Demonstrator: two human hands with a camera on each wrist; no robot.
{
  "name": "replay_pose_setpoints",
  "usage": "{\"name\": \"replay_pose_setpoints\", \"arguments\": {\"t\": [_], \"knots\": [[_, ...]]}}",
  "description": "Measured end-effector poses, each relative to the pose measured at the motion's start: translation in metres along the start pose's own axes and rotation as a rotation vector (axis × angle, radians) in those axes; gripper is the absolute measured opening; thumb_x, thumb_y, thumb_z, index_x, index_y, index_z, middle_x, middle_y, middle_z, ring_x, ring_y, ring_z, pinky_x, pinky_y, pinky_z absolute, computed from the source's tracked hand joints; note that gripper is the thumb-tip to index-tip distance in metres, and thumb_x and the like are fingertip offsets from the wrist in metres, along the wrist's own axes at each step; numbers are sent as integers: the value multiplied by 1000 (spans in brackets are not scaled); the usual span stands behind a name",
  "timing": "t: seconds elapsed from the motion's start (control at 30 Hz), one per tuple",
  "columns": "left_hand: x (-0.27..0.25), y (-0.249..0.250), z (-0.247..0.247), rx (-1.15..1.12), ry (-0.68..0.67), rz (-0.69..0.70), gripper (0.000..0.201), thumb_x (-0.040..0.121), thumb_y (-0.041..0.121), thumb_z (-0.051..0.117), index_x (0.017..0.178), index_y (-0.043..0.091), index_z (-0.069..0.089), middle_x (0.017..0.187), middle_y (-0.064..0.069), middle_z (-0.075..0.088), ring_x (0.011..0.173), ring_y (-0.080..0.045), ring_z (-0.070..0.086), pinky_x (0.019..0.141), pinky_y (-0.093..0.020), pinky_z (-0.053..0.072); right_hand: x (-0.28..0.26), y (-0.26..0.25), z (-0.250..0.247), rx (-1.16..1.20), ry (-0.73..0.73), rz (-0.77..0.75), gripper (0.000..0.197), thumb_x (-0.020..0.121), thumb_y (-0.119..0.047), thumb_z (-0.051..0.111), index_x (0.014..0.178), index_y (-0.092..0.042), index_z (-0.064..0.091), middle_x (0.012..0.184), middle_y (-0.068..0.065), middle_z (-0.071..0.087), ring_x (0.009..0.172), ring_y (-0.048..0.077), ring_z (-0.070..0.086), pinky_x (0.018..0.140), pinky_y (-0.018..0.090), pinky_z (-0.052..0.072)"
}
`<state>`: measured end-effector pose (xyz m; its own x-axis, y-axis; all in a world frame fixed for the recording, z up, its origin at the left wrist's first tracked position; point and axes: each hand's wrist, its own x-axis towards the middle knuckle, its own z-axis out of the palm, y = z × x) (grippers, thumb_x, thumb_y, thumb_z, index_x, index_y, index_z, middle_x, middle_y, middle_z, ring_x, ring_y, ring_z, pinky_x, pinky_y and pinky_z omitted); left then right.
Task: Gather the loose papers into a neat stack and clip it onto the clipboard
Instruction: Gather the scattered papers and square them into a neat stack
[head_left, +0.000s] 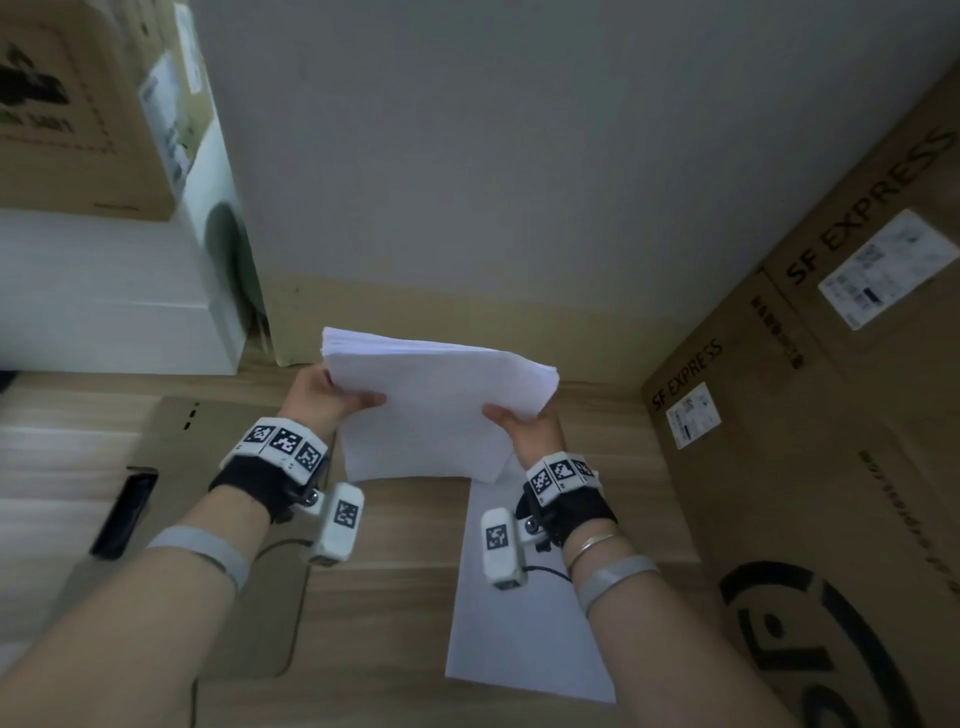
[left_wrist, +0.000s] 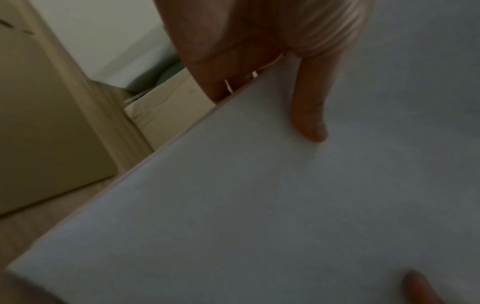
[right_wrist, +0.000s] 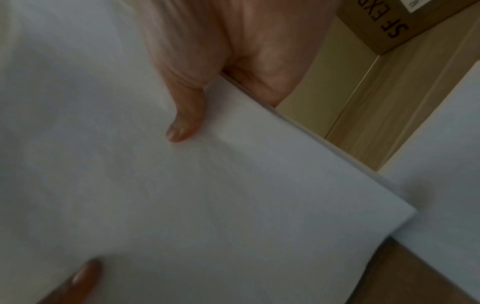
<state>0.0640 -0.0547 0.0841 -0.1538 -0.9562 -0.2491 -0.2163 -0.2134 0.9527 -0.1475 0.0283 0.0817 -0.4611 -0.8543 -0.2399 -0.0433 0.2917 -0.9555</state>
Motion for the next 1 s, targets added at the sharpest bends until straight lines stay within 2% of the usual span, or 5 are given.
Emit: {"name": "replay_pose_setpoints", "arguments": {"t": [0.1,0.33,0.5,0.73,1.0], "knots": [[6,-11,-5,-56,-123,-31,34,72,-9,71,74,22,59,56,13,70,63,1,64,58,-15,51,5,9,1,52,-20,-41,34,77,2,71,76,-29,56,80,-9,62,74,4,59,71,27,50],[8,-51,3,-12,-147,-183,36,70,-10,72,79,21,57,88,-4,60,84,-16,56,84,-32,43,16,45,14,-44,-20,143,27,68,0,79,86,-14,63,90,4,65,88,22,61,78,31,49],[9,-73,13,96,-107,-266,53,74,8,75,123,2,54,112,-13,58,100,-19,51,84,-31,39,17,67,20,-87,-58,190,30,72,0,76,92,-15,61,103,9,63,103,27,61,90,36,48],[29,-67,21,148,23,-312,49,80,20,70,114,-13,60,118,-24,64,108,-36,62,89,-35,48,27,56,11,-77,20,122,38,82,-5,67,118,0,57,118,17,64,98,24,62,81,28,46],[11,-103,19,523,-86,-583,59,91,25,56,136,-9,40,140,-24,48,126,-37,49,103,-38,40,-7,131,-77,-711,206,664,86,72,-16,79,141,-21,28,147,16,27,130,37,40,103,45,43]]}}
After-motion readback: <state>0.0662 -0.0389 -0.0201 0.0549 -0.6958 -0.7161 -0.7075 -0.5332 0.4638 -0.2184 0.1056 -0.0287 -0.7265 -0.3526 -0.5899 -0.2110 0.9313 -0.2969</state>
